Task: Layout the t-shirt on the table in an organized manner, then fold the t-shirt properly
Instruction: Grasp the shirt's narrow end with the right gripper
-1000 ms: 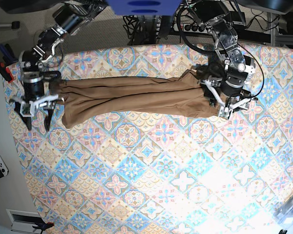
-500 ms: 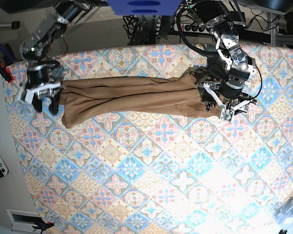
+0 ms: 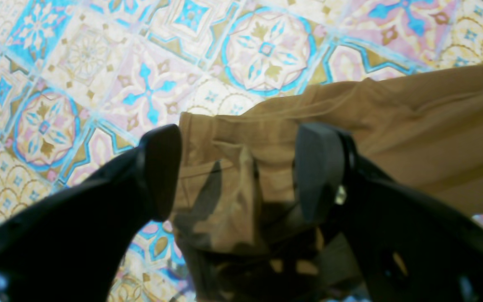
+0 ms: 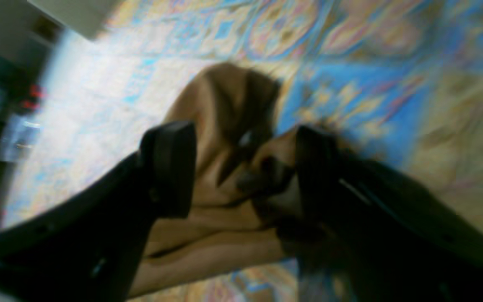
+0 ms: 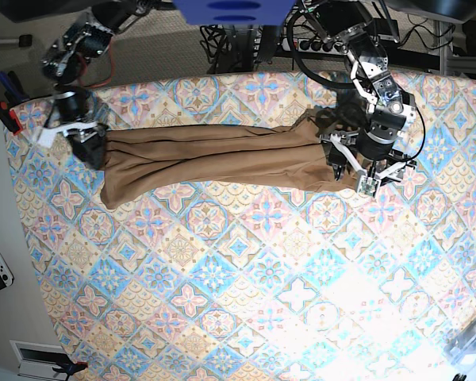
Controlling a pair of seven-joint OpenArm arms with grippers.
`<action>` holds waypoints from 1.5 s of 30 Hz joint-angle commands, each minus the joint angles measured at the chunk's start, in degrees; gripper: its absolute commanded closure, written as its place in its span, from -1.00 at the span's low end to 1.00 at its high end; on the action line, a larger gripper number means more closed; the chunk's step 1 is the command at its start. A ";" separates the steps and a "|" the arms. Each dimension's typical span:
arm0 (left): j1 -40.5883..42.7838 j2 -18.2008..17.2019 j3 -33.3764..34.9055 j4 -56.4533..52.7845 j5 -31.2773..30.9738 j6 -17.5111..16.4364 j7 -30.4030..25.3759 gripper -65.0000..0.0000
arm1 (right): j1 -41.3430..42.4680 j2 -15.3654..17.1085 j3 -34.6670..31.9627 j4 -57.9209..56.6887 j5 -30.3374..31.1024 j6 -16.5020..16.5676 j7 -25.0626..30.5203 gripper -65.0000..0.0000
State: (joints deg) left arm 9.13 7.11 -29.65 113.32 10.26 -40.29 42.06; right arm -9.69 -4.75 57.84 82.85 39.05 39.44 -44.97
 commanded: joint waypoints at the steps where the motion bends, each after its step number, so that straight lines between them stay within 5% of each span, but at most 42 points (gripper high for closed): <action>1: -0.20 -0.04 0.07 1.19 -0.81 0.29 -1.23 -0.27 | 0.16 1.81 0.31 -0.17 2.32 0.34 1.23 -0.11; 11: 0.24 -0.13 0.07 1.19 -0.81 0.29 -1.23 -0.27 | 0.42 9.02 -0.04 -13.62 6.80 0.34 1.06 -0.11; 18: 0.33 -0.13 0.07 1.19 -0.81 0.29 -1.23 -0.27 | 0.42 9.02 -0.13 -16.87 6.71 0.34 0.97 -0.11; 24: 0.33 -0.13 0.07 1.19 -0.81 0.29 -1.23 -0.27 | 0.59 9.02 -3.03 -16.43 6.71 0.34 -5.97 -0.11; 33: 0.33 -0.13 0.07 1.10 -0.72 0.29 -1.23 -0.27 | 2.00 9.37 -11.82 -12.74 6.71 0.34 -6.33 -0.11; 42: 0.68 -0.13 -0.72 1.10 -0.72 0.29 -1.23 -0.27 | 4.55 9.37 -12.26 -12.74 6.71 0.34 -6.33 -0.10; 45: 0.68 -0.13 -0.72 1.10 -0.72 0.29 -1.23 -0.27 | 4.55 9.37 -12.26 -12.74 6.62 0.34 -6.33 0.06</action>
State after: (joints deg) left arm 10.20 6.98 -30.46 113.32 10.28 -40.27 42.06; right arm -5.52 4.14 45.74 69.65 44.95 39.48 -51.24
